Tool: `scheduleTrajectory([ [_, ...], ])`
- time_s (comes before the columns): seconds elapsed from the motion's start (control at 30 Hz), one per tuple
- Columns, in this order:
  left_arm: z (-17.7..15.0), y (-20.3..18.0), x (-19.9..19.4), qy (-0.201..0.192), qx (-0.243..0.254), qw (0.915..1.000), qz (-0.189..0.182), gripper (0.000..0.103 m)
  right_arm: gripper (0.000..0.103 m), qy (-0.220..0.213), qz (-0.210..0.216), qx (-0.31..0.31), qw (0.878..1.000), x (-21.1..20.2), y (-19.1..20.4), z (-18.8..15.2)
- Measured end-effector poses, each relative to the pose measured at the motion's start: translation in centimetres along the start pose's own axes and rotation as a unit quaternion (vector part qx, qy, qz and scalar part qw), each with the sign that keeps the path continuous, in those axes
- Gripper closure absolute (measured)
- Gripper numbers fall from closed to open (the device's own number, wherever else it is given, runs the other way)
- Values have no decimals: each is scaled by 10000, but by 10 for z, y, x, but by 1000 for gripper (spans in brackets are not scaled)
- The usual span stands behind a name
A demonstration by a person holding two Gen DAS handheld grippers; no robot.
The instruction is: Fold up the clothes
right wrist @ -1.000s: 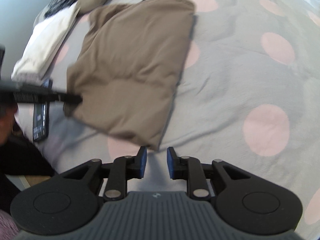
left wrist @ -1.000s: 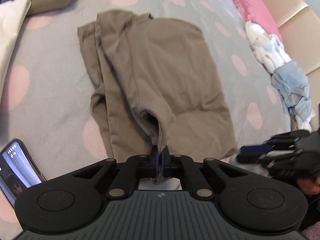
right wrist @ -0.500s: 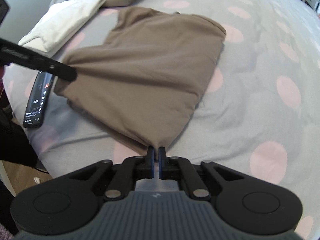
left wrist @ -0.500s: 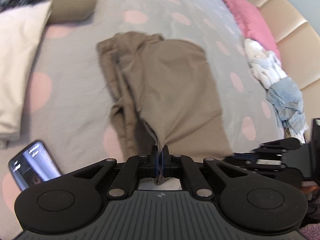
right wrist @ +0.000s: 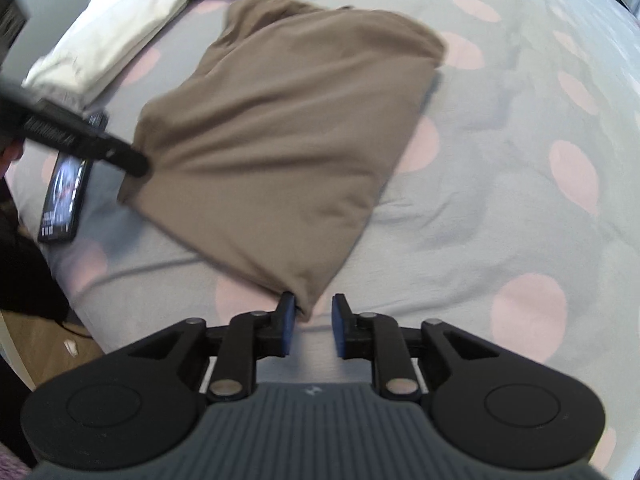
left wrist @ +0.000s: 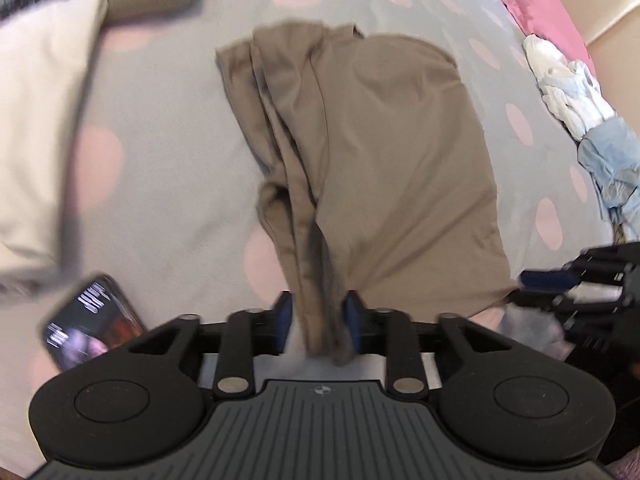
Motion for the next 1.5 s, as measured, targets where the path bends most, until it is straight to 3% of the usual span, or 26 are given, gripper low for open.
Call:
scheduleTrajectory([
  [0.23, 42, 12, -25, -560, -239, 9981, 15, 75, 79, -260, -112, 788, 9965, -15, -39, 42],
  [0.43, 86, 15, -12, -1109, -477, 9927, 25, 75, 69, -668, -37, 1427, 9875, -9, -68, 91],
  [0.7, 118, 28, 6, -1537, -753, 9852, 82, 75, 65, -1182, 497, 2645, 9558, 24, -115, 144],
  [0.8, 126, 29, 15, -1498, -793, 9855, 33, 75, 65, -1172, 650, 2923, 9469, 41, -127, 159],
  [0.9, 130, 30, 26, -1450, -857, 9857, 17, 84, 67, -905, 1036, 3237, 9361, 61, -132, 161],
  [0.93, 131, 30, 30, -1409, -876, 9861, 22, 92, 72, -817, 1120, 3319, 9331, 66, -132, 161],
  [0.97, 132, 30, 32, -1399, -863, 9864, 36, 99, 93, -833, 1104, 3302, 9337, 67, -132, 162],
  [1.1, 138, 28, 30, -1562, -836, 9841, 114, 103, 97, -1081, 866, 3054, 9421, 64, -129, 171],
  [1.2, 146, 28, 24, -1765, -883, 9801, 205, 103, 97, -1459, 419, 2636, 9526, 54, -126, 180],
  [1.37, 147, 33, 34, -1559, -907, 9821, 536, 103, 97, -1508, 215, 2483, 9566, 59, -131, 178],
  [1.5, 145, 42, 31, -1536, -1058, 9807, 583, 99, 82, -1579, -319, 2410, 9571, 54, -134, 178],
])
Point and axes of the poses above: each gripper's, at about its wrist camera, not at the fingertips, and x roughly the way its jaws point, y to its left, z to its top, the point moved 4 cm from there along x, roughly the way its jaws point, and after that the axes turned 4 degrees about -x, right-handed, at the moved point
